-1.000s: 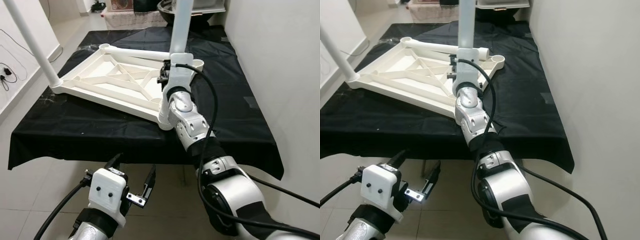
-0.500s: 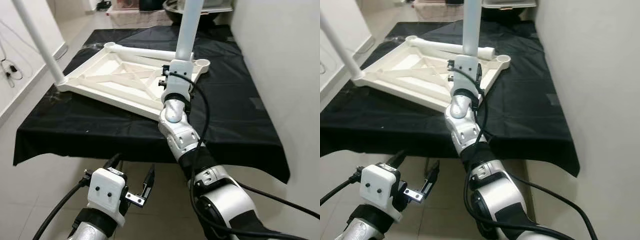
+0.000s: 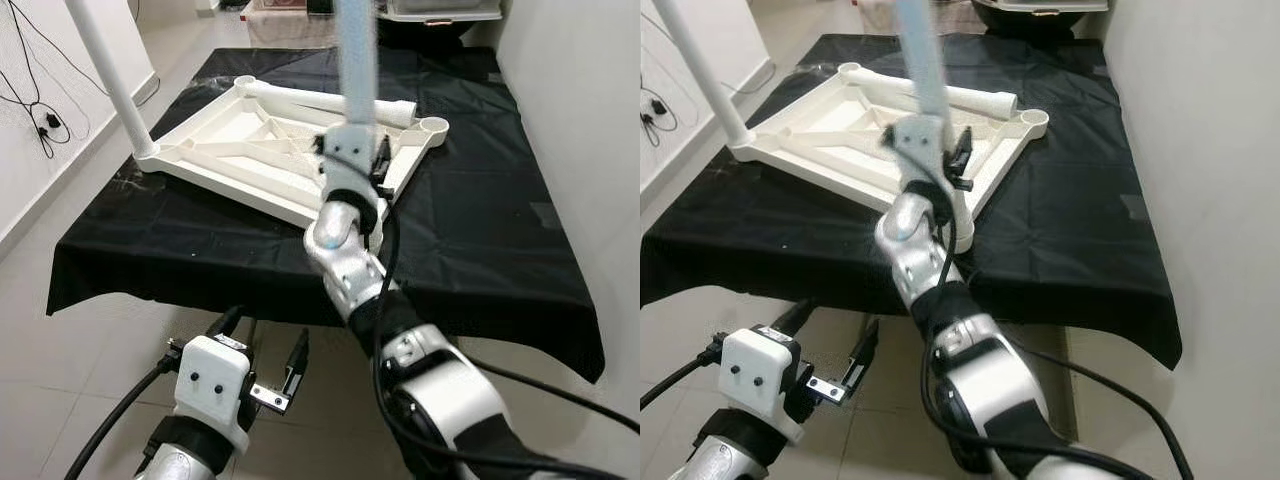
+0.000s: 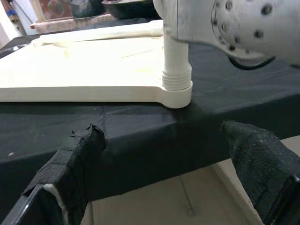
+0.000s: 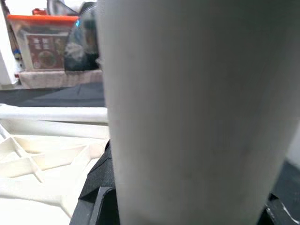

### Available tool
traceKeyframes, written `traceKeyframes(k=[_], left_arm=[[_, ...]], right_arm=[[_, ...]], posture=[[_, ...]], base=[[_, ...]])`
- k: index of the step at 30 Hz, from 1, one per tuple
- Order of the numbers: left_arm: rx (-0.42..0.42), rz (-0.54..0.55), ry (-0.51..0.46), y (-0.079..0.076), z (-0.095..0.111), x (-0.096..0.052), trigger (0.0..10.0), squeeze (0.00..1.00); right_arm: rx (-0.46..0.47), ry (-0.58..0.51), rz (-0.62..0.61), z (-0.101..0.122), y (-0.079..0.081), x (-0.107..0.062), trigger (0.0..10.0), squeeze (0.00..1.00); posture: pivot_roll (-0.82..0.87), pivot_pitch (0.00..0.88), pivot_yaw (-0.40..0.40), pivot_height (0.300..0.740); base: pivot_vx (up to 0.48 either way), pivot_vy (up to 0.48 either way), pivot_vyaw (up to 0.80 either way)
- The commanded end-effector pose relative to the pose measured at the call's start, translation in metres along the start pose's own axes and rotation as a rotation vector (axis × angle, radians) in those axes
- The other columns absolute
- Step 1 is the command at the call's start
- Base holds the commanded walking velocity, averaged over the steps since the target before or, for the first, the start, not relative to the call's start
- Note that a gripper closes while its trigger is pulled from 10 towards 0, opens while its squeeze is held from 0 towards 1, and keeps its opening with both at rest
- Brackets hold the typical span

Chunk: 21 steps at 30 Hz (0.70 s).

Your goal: Building children table

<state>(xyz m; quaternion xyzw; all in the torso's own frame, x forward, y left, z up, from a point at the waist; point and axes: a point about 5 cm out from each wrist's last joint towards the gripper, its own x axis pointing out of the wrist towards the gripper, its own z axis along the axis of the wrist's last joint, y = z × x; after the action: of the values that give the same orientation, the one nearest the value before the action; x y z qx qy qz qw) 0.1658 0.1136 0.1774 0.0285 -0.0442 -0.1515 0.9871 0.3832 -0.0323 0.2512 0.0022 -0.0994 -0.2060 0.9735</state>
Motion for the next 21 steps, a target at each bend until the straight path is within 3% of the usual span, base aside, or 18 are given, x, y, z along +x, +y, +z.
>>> traceKeyframes(k=[1,3,5,7,10,11,13,14,15,16,18,20,21], left_arm=[[0.012,0.002,0.023,0.000,-0.005,-0.001,10.0,0.00],[0.012,0.002,0.023,0.000,-0.005,-0.001,10.0,0.00],[0.013,0.003,0.021,0.001,-0.005,0.000,10.0,0.00],[0.013,0.003,0.021,0.001,-0.005,0.000,10.0,0.00],[0.001,0.011,0.016,0.003,-0.008,0.004,10.0,0.00],[0.001,0.011,0.016,0.003,-0.008,0.004,10.0,0.00],[0.009,0.014,0.016,0.004,-0.010,0.008,10.0,0.00],[0.009,0.014,0.016,0.004,-0.010,0.008,10.0,0.00],[0.013,0.015,0.017,0.006,-0.011,0.010,10.0,0.23],[0.010,0.009,0.016,0.008,-0.011,0.013,10.0,1.00],[0.006,0.004,0.015,0.009,-0.011,0.015,10.0,1.00],[0.079,0.072,0.028,0.022,-0.011,0.025,10.0,1.00],[0.079,0.072,0.028,0.022,-0.011,0.025,10.0,1.00]], right_arm=[[0.016,0.235,0.030,-0.045,-0.001,-0.011,10.0,0.00],[0.016,0.235,0.030,-0.045,-0.001,-0.011,10.0,0.00],[0.095,0.158,0.082,-0.023,0.000,-0.001,10.0,0.00],[0.095,0.158,0.082,-0.023,0.000,-0.001,10.0,0.00],[0.259,-0.119,0.279,0.036,-0.012,0.023,10.0,0.00],[0.259,-0.119,0.279,0.036,-0.012,0.023,10.0,0.00],[0.375,-0.225,0.453,0.060,-0.018,0.025,10.0,0.00],[0.375,-0.225,0.453,0.060,-0.018,0.025,10.0,0.00],[0.406,-0.255,0.523,0.067,-0.020,0.025,10.0,0.00],[0.427,-0.257,0.580,0.069,-0.023,0.023,10.0,0.00],[0.439,-0.257,0.616,0.070,-0.025,0.023,10.0,0.00],[0.458,-0.215,0.730,0.060,-0.027,0.016,10.0,0.00],[0.458,-0.215,0.730,0.060,-0.027,0.016,10.0,0.00]], posture=[[0.08,0.177,0.009,0.740],[0.08,0.177,0.009,0.740],[0.07,0.164,0.008,0.740],[0.07,0.164,0.008,0.740],[0.06,0.131,0.012,0.740],[0.06,0.131,0.012,0.740],[0.05,0.122,0.014,0.740],[0.05,0.122,0.014,0.740],[0.05,0.108,0.020,0.740],[0.04,0.103,0.022,0.740],[0.04,0.103,0.022,0.740],[0.03,0.083,0.030,0.740],[0.03,0.083,0.030,0.740]], base=[[0.000,0.000,0.00],[0.000,0.000,0.00],[0.000,0.000,0.00],[0.000,0.000,0.00],[0.000,0.000,0.00],[0.000,0.000,0.00],[0.000,0.000,0.00],[0.000,0.000,0.00],[0.000,0.000,0.00],[0.000,0.000,0.00],[0.000,0.000,0.00],[0.000,0.000,0.00],[0.000,0.000,0.00]])
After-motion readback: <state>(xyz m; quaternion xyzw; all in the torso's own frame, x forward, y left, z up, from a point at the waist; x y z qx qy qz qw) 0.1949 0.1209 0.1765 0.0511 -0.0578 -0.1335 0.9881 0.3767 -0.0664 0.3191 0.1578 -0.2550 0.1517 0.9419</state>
